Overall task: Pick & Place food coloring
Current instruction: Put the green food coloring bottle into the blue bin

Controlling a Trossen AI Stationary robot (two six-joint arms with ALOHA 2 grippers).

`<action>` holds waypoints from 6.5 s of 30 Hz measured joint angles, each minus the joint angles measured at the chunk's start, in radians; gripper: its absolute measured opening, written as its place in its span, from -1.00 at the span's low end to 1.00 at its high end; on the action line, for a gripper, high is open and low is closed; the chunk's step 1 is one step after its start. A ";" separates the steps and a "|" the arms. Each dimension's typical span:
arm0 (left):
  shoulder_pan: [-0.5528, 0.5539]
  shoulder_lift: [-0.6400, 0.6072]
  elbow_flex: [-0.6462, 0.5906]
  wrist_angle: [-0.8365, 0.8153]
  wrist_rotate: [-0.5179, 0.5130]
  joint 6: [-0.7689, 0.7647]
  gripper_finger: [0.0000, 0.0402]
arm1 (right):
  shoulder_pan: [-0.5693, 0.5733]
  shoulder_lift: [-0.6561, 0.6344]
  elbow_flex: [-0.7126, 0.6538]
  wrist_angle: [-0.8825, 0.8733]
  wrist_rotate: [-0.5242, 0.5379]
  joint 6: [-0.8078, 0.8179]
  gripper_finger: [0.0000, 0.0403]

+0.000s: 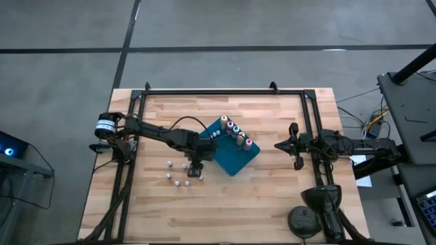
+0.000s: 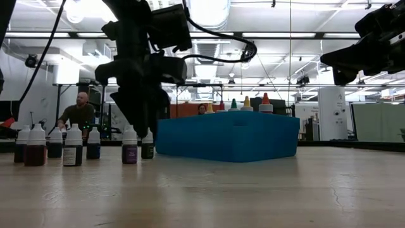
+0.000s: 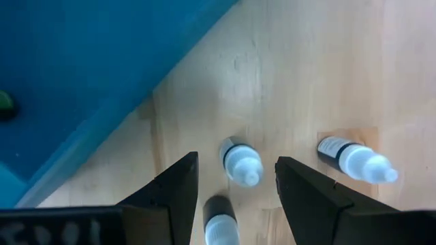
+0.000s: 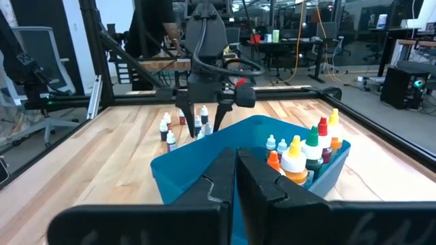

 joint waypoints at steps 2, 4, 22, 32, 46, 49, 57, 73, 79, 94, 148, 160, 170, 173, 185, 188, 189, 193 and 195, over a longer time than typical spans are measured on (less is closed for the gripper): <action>-0.005 0.000 0.003 0.004 -0.006 0.000 -0.17 | 0.000 0.000 0.000 0.000 0.000 0.002 -0.96; -0.010 0.000 0.002 0.003 -0.008 0.000 -0.17 | 0.000 0.000 0.000 0.000 0.000 0.000 -0.96; -0.038 0.000 0.001 0.015 -0.045 -0.004 -0.17 | 0.000 0.000 0.000 0.000 0.000 0.000 -0.96; -0.038 0.000 -0.002 0.018 -0.056 -0.004 -0.25 | 0.000 0.000 0.000 0.000 0.000 0.002 -0.96; -0.038 0.000 0.000 0.016 -0.055 -0.007 -0.59 | 0.000 0.000 0.000 0.000 0.000 0.001 -0.96; -0.038 0.000 0.004 0.015 -0.055 -0.007 -0.68 | 0.000 0.000 0.000 0.000 0.000 0.002 -0.96; -0.036 0.000 0.031 -0.022 -0.055 0.013 -0.84 | 0.000 0.000 0.000 0.000 0.000 0.001 -0.96; -0.023 -0.002 0.198 -0.227 -0.054 0.035 -0.84 | 0.000 0.000 0.000 0.000 0.000 0.000 -0.96; 0.015 -0.002 0.310 -0.326 -0.054 0.036 -0.85 | 0.000 0.000 0.000 0.000 0.000 0.001 -0.96; 0.164 -0.002 0.343 -0.302 -0.063 0.031 -0.85 | 0.000 0.000 0.000 0.000 0.000 0.001 -0.96; 0.256 0.090 0.160 -0.075 -0.086 -0.028 -0.85 | 0.000 0.000 0.000 0.000 0.000 0.000 -0.96; 0.256 0.090 0.141 -0.038 -0.086 -0.045 -0.85 | 0.000 0.000 0.000 0.000 0.000 0.001 -0.96; 0.256 0.090 0.141 -0.034 -0.085 -0.049 -0.75 | 0.000 0.000 0.000 0.000 0.000 0.000 -0.96; 0.256 0.090 0.141 -0.034 -0.085 -0.051 -0.73 | 0.000 0.000 0.000 0.000 0.000 0.001 -0.96; 0.256 0.090 0.141 -0.035 -0.085 -0.065 -0.71 | 0.000 0.000 0.000 0.000 0.000 0.002 -0.96; 0.256 0.090 0.141 -0.035 -0.085 -0.068 -0.71 | 0.000 0.000 0.000 0.000 0.000 0.000 -0.96; 0.256 0.090 0.141 -0.035 -0.085 -0.072 -0.71 | 0.000 0.000 0.000 0.000 0.000 0.001 -0.96; 0.256 0.090 0.141 -0.035 -0.084 -0.077 -0.71 | 0.000 0.000 0.000 0.000 0.000 0.001 -0.96; 0.256 0.090 0.141 -0.035 -0.073 -0.077 -0.71 | 0.000 0.000 0.000 0.000 0.000 0.001 -0.96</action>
